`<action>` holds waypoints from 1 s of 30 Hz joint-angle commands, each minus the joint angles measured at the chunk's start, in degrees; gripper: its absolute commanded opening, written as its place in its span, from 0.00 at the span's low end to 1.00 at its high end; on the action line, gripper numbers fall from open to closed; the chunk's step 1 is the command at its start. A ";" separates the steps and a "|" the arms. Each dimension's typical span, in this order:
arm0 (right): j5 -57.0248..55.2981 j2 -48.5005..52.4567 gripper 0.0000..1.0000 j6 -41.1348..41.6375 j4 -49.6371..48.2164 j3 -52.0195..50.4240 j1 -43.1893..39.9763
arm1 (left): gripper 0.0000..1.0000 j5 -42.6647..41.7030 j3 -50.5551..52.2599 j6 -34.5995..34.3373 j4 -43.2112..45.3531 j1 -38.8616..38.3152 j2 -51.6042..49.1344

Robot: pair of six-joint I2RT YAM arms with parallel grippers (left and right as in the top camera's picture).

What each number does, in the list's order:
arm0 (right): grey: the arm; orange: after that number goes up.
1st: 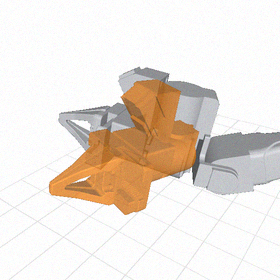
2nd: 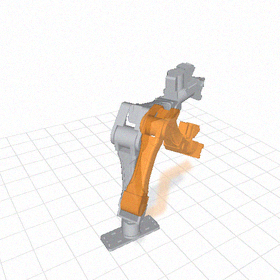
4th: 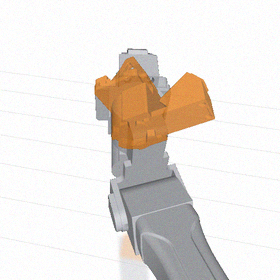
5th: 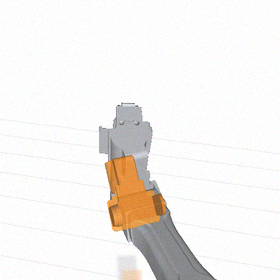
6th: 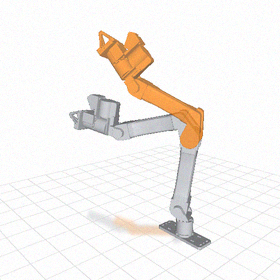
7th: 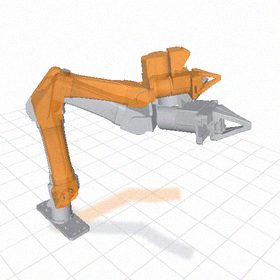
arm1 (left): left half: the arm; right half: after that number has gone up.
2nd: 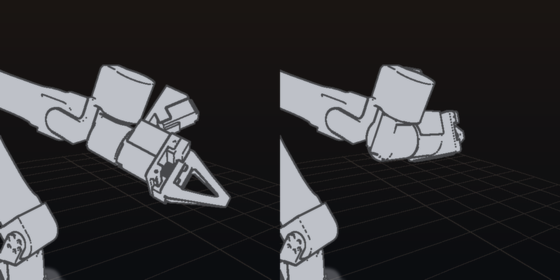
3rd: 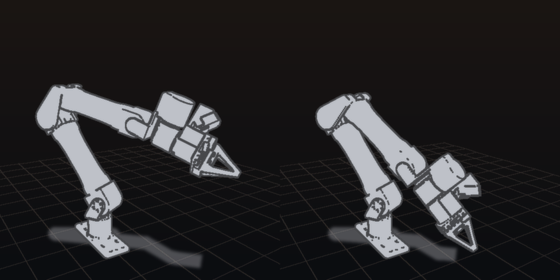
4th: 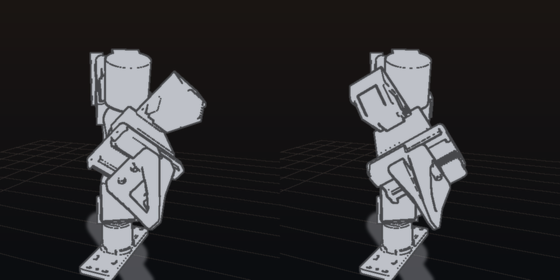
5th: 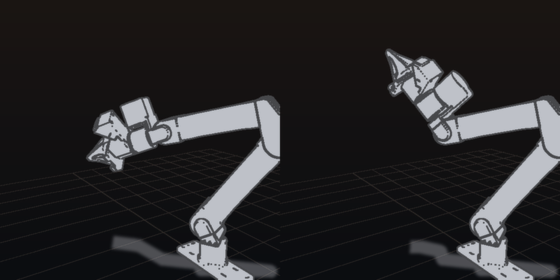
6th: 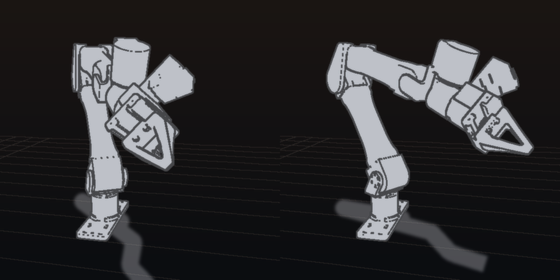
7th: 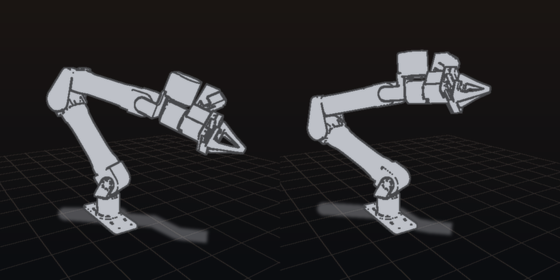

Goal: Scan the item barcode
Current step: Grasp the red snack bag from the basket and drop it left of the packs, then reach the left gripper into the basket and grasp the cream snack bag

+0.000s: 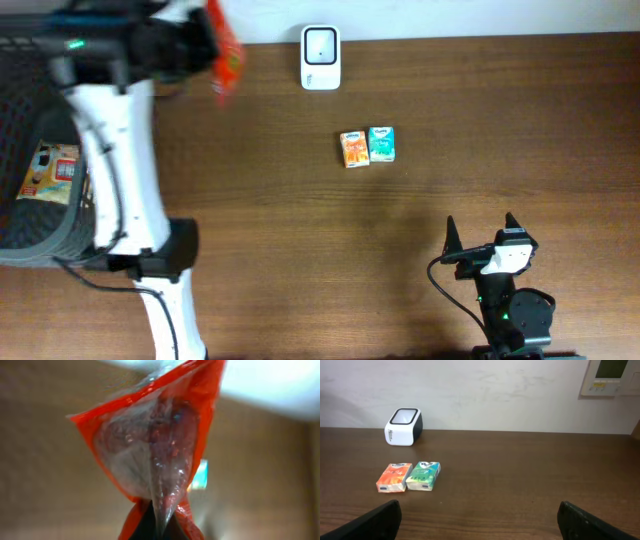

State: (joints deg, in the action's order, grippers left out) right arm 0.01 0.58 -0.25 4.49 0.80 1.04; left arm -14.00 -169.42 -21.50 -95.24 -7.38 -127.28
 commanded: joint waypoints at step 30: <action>-0.28 -0.37 0.98 -0.37 0.20 -0.48 -0.37 | 0.95 25.77 21.42 -9.81 12.31 34.36 1.97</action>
State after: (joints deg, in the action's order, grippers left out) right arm -0.01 0.62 -0.27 4.49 0.80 1.04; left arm 11.42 -148.03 -29.87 -81.91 26.13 -120.70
